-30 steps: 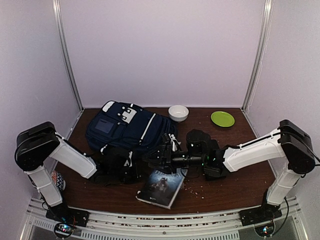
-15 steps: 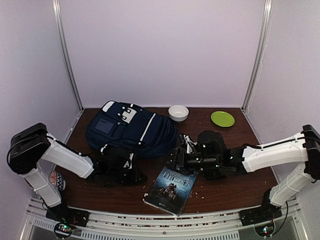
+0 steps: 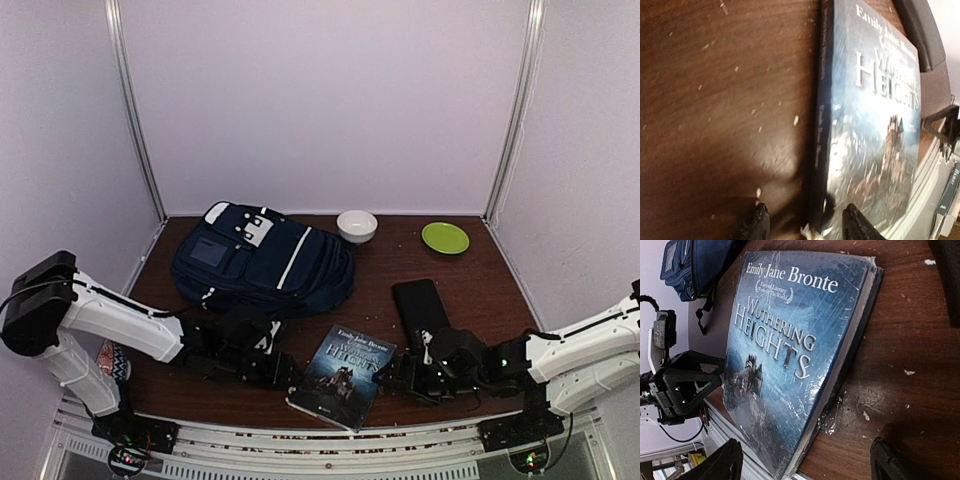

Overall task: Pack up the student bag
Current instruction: Pick up the book from the center of the board.

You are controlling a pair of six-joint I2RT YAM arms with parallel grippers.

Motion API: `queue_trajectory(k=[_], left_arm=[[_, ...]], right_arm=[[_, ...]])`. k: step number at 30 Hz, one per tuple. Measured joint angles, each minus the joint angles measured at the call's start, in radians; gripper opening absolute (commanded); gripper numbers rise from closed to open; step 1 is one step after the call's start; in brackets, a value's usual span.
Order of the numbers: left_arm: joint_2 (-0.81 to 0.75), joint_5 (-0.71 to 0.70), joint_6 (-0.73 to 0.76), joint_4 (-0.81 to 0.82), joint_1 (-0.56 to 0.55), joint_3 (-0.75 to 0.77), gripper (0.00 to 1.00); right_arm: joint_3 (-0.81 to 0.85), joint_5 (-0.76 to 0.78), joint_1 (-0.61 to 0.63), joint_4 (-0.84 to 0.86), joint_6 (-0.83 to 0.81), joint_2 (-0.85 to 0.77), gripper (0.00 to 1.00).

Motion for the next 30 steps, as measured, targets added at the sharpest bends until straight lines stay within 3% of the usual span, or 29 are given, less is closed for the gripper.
queue_trajectory(k=[7, 17, 21, 24, 30], left_arm=[[0.106, 0.026, -0.005, 0.098, -0.016, 0.066, 0.71], [0.112, -0.009, -0.05, 0.116, -0.075, 0.057, 0.34], [0.099, -0.055, -0.083, 0.122, -0.09, 0.047, 0.18], [0.083, -0.08, -0.111, 0.157, -0.096, 0.02, 0.12], [0.05, -0.116, -0.151, 0.217, -0.143, -0.036, 0.07]], right_arm=[[0.023, 0.047, 0.05, 0.13, 0.097, 0.142, 0.86], [0.058, 0.157, 0.167, 0.211, 0.196, 0.251, 0.78], [0.024, 0.227, 0.204, 0.283, 0.227, 0.265, 0.62], [0.011, 0.259, 0.225, 0.296, 0.234, 0.266, 0.49], [0.006, 0.206, 0.269, 0.229, 0.223, 0.229, 0.42]])
